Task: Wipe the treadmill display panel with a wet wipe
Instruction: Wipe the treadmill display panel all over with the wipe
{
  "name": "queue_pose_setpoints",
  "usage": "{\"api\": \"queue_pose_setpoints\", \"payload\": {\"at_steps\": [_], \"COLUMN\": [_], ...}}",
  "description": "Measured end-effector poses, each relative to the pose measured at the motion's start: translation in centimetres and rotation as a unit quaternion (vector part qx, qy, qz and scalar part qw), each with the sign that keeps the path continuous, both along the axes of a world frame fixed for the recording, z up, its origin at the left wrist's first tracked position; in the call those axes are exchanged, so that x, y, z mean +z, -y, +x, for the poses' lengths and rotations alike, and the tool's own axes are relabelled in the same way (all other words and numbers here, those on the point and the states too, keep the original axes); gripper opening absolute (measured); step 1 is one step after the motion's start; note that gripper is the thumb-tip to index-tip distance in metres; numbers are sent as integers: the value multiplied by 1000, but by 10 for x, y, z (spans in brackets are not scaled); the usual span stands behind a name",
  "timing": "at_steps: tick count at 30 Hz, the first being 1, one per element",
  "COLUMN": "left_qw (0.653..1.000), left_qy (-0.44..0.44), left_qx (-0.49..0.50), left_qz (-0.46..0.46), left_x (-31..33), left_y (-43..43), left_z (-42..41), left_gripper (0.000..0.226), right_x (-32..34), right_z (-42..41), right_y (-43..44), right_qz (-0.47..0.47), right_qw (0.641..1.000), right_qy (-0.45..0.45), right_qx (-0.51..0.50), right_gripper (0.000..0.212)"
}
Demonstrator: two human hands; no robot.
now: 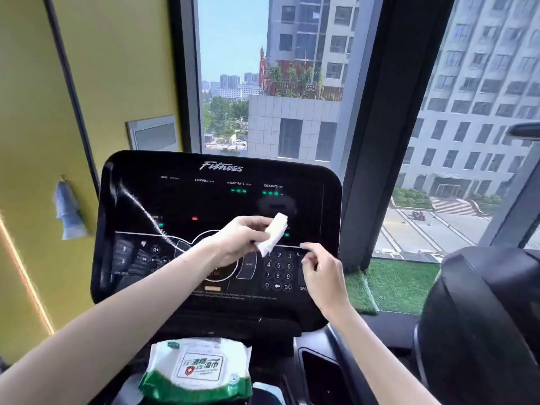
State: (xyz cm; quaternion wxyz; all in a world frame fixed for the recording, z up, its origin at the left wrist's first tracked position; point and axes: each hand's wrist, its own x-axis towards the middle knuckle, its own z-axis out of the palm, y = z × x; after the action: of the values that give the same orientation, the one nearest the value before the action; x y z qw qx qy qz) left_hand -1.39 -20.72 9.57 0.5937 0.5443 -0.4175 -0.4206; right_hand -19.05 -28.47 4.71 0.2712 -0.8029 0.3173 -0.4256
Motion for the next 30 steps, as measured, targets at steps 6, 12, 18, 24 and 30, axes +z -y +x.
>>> {"api": "queue_pose_setpoints", "payload": {"at_steps": [6,12,18,24,30], "left_qw": [985,984,968,917,951], "left_qy": [-168,-116,-8,156,131], "left_qx": [-10,134,249,365,277], "left_qz": [-47,-16,-12,34,46], "left_x": [-5,-33,-38,-53,-52], "left_y": [-53,-108,-150,-166,-171], "left_z": [21,51,73,87,71], "left_gripper": [33,35,36,37,15], "right_x": [21,11,6,-2,-4], "right_z": [64,113,149,164,160], "right_y": [-46,-89,-119,-135,-136], "right_qz": [438,485,521,509,496], "right_qw": [858,821,793,810,812], "right_qy": [111,130,123,119,93], "right_qx": [245,270,289,266,292], "right_gripper": [20,15,11,6,16]}}
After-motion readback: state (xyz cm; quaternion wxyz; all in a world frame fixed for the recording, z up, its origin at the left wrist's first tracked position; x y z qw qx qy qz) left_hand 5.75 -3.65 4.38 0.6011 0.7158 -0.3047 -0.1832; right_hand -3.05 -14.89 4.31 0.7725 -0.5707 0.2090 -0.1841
